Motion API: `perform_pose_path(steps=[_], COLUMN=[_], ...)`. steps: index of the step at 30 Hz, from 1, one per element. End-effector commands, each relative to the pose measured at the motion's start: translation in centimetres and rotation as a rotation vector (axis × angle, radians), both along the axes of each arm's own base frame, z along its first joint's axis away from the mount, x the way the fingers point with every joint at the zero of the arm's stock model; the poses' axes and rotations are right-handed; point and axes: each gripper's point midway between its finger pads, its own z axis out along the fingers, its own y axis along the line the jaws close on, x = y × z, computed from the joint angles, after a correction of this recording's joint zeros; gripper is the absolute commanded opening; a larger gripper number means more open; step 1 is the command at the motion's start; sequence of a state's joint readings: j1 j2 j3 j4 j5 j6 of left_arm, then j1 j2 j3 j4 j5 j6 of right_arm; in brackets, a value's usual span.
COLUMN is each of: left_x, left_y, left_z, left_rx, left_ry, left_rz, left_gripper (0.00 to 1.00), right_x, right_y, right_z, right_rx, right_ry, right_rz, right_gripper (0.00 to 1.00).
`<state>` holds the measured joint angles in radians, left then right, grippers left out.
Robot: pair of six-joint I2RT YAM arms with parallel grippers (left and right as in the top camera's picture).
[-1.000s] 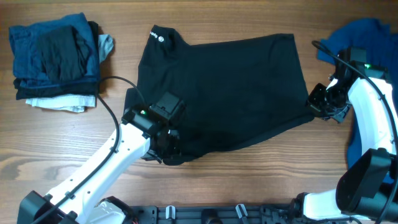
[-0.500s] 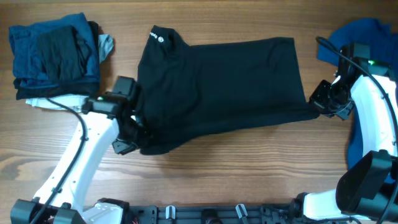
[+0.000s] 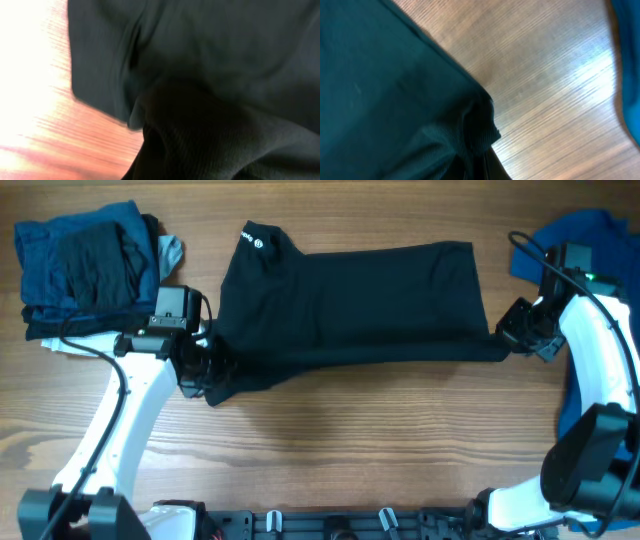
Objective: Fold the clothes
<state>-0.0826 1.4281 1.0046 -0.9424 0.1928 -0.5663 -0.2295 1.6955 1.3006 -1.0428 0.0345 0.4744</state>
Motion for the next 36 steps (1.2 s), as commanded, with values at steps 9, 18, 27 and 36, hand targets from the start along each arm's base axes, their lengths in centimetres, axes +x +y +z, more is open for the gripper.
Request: perform_pose_path(steps=[9,18,27,36], left_x=[8.4,10.5,12.7,14.9], left_y=[1.5,1.4,1.3,1.1], left_z=[-3.2,-6.1,-5.3,-2.9], left_rx=[0.021,0.028,0.038,0.055], left_ry=[-0.183,-0.202,-0.304,-0.399], left_rz=[0.044,0.018,-0.023,-0.08], left_gripper=[0.04,0.04,0.21,0.76], right_x=[6.9,10.2,11.0,13.8], right_y=[-1.1,0.2,0.5,0.5], right_z=[-0.9,-3.1,-6.4,-3.9], right_rx=[-0.056,-0.083,-0.076,-0.139], right_ry=[-0.201,-0.252,-0.221,-0.349], right_rz=[0.005,0.065,0.078,0.263], right_gripper=[0.04,0.04,0.13,0.91])
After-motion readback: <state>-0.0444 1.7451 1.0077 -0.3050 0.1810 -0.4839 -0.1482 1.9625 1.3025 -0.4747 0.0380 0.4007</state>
